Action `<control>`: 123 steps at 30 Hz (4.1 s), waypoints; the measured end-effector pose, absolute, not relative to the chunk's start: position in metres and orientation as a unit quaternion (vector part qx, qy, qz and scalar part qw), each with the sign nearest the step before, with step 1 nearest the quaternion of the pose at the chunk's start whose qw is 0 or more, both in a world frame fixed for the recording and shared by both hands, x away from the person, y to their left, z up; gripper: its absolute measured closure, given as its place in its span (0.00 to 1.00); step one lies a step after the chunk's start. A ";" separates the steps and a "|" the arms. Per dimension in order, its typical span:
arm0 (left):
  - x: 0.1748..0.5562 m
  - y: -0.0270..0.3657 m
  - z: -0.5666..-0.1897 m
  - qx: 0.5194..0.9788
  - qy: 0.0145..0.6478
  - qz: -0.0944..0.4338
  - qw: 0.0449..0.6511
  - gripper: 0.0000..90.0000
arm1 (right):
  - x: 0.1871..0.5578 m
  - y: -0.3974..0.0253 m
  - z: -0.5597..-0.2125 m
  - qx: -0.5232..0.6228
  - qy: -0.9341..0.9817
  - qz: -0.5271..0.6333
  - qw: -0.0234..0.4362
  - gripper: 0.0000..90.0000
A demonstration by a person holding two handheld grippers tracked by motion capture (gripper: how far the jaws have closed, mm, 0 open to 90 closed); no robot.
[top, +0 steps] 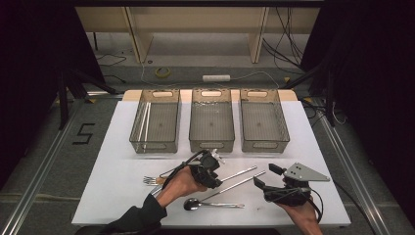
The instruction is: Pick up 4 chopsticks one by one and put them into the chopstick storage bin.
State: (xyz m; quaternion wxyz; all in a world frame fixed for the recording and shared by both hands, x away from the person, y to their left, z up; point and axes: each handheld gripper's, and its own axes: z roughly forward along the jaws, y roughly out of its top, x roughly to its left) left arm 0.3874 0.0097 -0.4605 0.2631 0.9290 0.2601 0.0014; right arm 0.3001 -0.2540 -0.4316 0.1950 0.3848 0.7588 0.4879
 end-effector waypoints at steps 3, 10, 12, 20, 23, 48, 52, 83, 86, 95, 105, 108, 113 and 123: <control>0.388 0.007 -0.462 0.933 0.256 0.005 0.251 0.79 | 0.300 -0.254 -0.431 0.384 0.759 0.488 0.195 0.31; 0.390 0.003 -0.464 0.933 0.256 0.009 0.253 0.82 | 0.300 -0.254 -0.431 0.384 0.759 0.488 0.194 0.31; 0.392 0.002 -0.465 0.933 0.254 0.010 0.253 0.83 | 0.300 -0.254 -0.431 0.383 0.759 0.489 0.195 0.31; 0.391 -0.003 -0.468 0.937 0.248 0.015 0.247 0.88 | 0.300 -0.254 -0.431 0.384 0.759 0.489 0.194 0.31; 0.390 -0.003 -0.468 0.937 0.247 0.022 0.247 0.90 | 0.300 -0.254 -0.431 0.383 0.759 0.489 0.194 0.31; 0.385 0.004 -0.456 0.933 0.233 0.031 0.271 0.95 | 0.300 -0.255 -0.431 0.384 0.758 0.490 0.195 0.31; 0.384 0.007 -0.451 0.930 0.237 0.027 0.279 0.95 | 0.299 -0.254 -0.430 0.384 0.758 0.490 0.195 0.31; 0.376 0.044 -0.396 0.898 0.260 0.032 0.353 0.95 | 0.300 -0.255 -0.431 0.386 0.758 0.489 0.194 0.31; 0.375 0.052 -0.388 0.892 0.265 0.034 0.364 0.95 | 0.300 -0.255 -0.431 0.386 0.758 0.489 0.194 0.31; 0.384 0.086 -0.367 0.869 0.294 0.057 0.393 0.95 | 0.300 -0.255 -0.431 0.388 0.757 0.489 0.192 0.31; 0.407 0.132 -0.359 0.829 0.364 0.107 0.410 0.95 | 0.301 -0.255 -0.431 0.388 0.757 0.489 0.191 0.31; 0.416 0.145 -0.360 0.819 0.384 0.120 0.408 0.95 | 0.301 -0.255 -0.431 0.387 0.758 0.489 0.191 0.31; 0.431 0.166 -0.363 0.800 0.415 0.140 0.409 0.95 | 0.301 -0.255 -0.432 0.388 0.758 0.488 0.191 0.31; 0.457 0.197 -0.370 0.773 0.463 0.177 0.396 0.95 | 0.302 -0.254 -0.433 0.389 0.759 0.487 0.189 0.31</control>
